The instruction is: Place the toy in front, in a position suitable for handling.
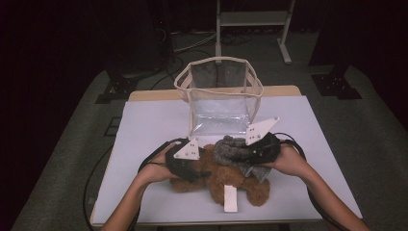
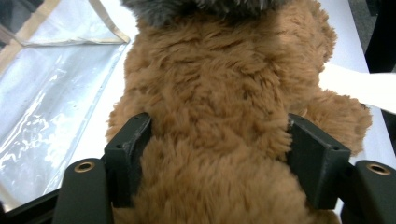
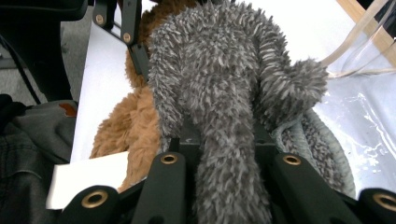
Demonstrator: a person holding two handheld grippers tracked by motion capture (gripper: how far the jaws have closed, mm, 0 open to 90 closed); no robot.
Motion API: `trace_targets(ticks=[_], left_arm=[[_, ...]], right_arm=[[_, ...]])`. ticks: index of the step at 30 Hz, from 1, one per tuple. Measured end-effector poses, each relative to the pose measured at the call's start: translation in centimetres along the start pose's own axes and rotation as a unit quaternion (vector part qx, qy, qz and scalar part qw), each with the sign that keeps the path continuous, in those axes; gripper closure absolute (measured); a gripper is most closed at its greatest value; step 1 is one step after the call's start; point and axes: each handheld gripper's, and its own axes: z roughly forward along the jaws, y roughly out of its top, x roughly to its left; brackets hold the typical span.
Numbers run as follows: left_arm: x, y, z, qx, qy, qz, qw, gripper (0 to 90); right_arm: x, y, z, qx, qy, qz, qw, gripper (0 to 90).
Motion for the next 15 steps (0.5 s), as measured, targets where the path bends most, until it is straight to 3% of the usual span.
trace_targets(ticks=[10, 15], left_arm=[[-0.3, -0.1, -0.3, 0.005, 0.013, 0.001, 0.9999, 32.6], [-0.1, -0.2, -0.3, 0.004, 0.012, -0.004, 0.9999, 32.6]], right_arm=[[1.0, -4.3, -2.6, -0.036, -0.002, 0.047, 0.9983, 72.9], [1.4, -6.2, -3.1, -0.033, -0.004, 0.065, 0.9974, 72.9]])
